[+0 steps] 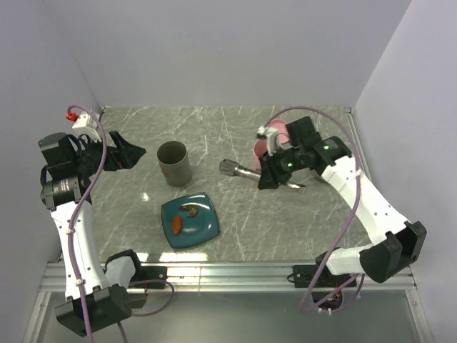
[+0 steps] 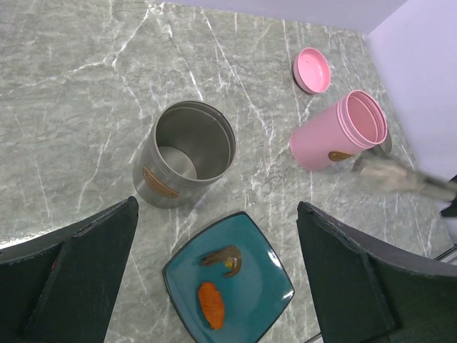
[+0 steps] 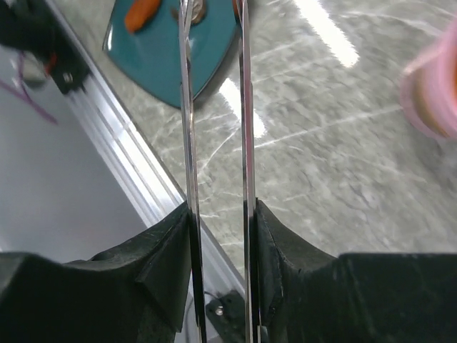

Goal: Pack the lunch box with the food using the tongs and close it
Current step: Pick up the fake food from the plate.

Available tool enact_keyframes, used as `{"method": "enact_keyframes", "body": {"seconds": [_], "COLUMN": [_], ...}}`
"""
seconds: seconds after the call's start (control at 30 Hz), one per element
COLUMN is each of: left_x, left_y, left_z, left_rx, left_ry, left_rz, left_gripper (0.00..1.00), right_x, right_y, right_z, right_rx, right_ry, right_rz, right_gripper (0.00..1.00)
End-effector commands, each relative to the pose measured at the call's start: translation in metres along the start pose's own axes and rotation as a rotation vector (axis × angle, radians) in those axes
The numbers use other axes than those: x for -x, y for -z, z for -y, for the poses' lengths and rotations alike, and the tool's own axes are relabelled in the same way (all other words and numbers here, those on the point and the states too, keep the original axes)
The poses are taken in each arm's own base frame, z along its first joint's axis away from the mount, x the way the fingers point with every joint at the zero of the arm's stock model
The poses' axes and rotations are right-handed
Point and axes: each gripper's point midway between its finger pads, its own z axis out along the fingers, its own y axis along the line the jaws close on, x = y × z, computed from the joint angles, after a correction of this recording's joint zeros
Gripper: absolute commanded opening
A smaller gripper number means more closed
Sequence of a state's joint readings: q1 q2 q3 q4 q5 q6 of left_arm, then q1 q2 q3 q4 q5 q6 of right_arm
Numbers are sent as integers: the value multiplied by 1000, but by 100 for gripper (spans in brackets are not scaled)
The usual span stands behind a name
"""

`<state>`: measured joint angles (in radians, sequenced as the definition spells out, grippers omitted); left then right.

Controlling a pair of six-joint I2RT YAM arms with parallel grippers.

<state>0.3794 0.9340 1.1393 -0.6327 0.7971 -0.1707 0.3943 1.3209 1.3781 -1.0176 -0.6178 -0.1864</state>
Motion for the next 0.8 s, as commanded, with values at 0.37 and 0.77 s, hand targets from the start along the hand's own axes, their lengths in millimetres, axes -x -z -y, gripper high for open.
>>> {"method": "enact_keyframes", "body": {"seconds": [0.37, 0.77], "left_x": [20, 21], "left_y": [2, 1], "left_z": [7, 6], "left_rx": [-11, -10], "left_ry": [7, 16], "left_rz": [30, 30], "left_gripper": [99, 99], "right_x": [12, 17], "right_y": [-96, -152], "right_z": [-34, -51], "right_rx": [-24, 15], "right_ry": [581, 721], "right_rz": [-191, -312], "right_gripper": [40, 40]}}
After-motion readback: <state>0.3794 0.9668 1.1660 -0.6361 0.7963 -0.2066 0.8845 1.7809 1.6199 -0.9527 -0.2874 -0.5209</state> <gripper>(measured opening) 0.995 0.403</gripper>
